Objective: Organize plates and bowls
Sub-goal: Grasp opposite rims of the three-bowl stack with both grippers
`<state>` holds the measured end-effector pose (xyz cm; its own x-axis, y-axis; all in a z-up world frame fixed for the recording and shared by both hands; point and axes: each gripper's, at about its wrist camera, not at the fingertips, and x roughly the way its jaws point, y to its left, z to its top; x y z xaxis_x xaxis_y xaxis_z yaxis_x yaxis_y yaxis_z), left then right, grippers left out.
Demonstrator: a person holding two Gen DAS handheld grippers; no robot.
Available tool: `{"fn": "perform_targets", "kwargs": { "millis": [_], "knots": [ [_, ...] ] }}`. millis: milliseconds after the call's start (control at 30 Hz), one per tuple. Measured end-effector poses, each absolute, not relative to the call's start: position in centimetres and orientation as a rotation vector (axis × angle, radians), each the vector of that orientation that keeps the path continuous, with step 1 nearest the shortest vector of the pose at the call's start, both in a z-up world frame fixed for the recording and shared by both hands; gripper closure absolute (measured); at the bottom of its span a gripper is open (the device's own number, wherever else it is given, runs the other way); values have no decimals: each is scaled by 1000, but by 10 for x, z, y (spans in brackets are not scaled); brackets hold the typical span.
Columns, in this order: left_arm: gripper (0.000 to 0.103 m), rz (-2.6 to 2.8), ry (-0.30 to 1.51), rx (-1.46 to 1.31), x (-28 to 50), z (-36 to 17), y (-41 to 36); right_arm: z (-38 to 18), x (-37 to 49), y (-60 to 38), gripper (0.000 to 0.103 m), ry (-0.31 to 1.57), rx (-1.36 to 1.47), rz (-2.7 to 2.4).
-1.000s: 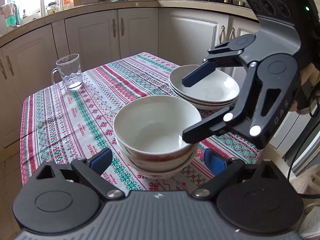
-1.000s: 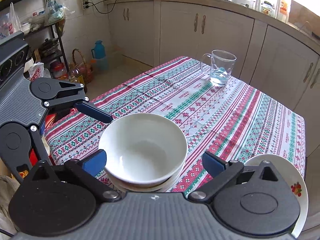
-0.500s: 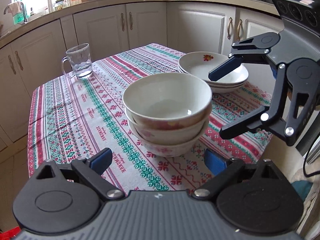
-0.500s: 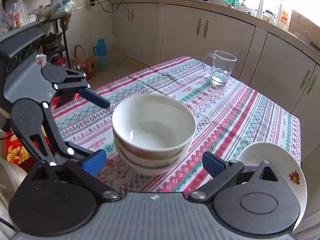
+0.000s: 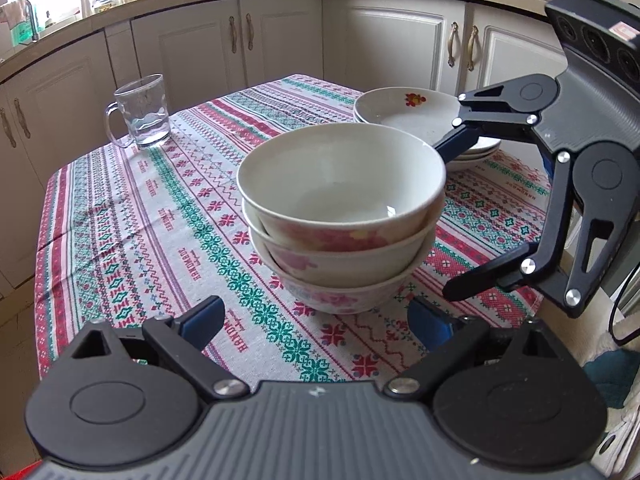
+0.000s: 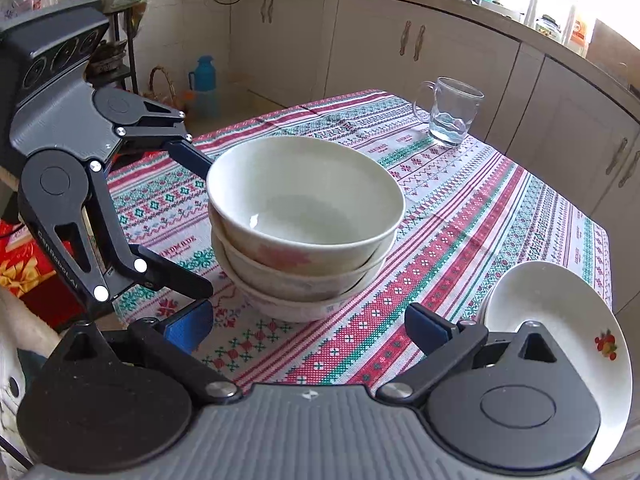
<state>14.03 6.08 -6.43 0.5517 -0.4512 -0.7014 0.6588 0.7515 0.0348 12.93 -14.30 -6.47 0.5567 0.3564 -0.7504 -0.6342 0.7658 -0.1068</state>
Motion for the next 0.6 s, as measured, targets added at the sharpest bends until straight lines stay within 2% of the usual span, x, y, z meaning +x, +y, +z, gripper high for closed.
{"fn": "perform_targets", "kwargs": {
  "millis": [600],
  "knots": [
    [8, -942, 698, 448, 178, -66, 61, -71, 163, -142, 0, 792, -482, 739]
  ]
}}
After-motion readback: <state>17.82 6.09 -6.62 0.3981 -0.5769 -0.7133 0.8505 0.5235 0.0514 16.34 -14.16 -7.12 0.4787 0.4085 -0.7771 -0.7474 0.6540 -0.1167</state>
